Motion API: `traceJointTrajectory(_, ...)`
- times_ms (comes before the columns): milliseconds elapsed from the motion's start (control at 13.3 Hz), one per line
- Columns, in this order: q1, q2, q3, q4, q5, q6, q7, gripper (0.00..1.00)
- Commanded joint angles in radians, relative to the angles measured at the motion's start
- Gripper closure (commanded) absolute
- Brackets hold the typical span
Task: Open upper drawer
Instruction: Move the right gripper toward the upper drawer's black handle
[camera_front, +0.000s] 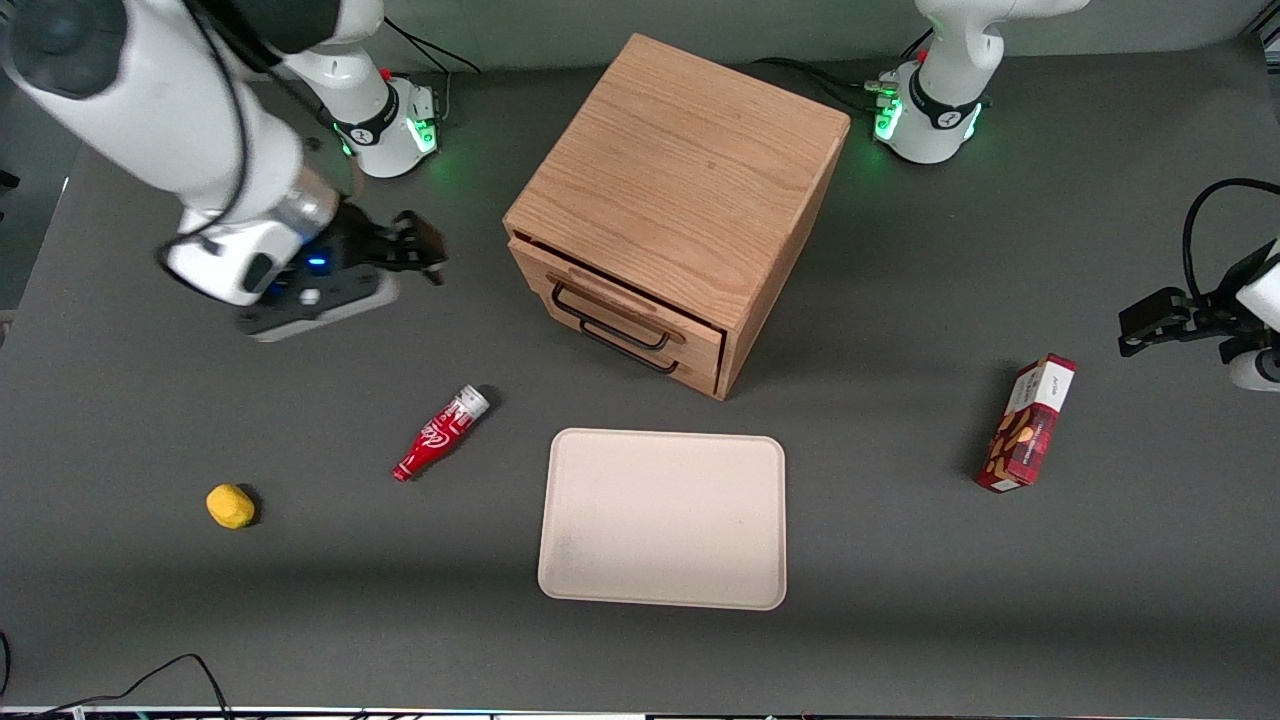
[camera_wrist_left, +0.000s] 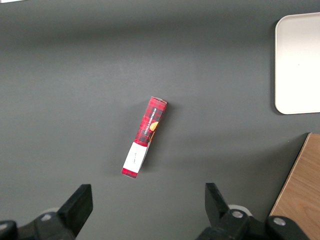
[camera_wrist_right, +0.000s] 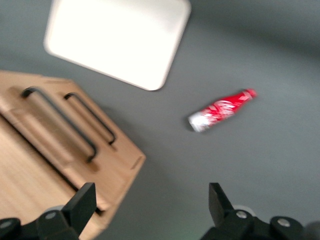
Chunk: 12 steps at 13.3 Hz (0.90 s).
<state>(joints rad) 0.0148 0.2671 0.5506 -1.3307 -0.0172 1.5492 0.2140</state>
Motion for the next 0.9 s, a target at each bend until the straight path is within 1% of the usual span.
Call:
traceJointTrajectory(0, 0.019, 0.107, 0.139, 0.087, -0.079, 0.032, -0.022, 0.00)
traceJointTrajectory(150, 0.020, 0.142, 0.198, 0.085, -0.089, 0.048, -0.129, 0.00)
traceJointTrajectory(525, 0.016, 0.194, 0.190, 0.074, -0.089, 0.061, -0.427, 0.00)
traceJointTrajectory(825, 0.022, 0.228, 0.189, -0.017, -0.090, 0.195, -0.456, 0.00)
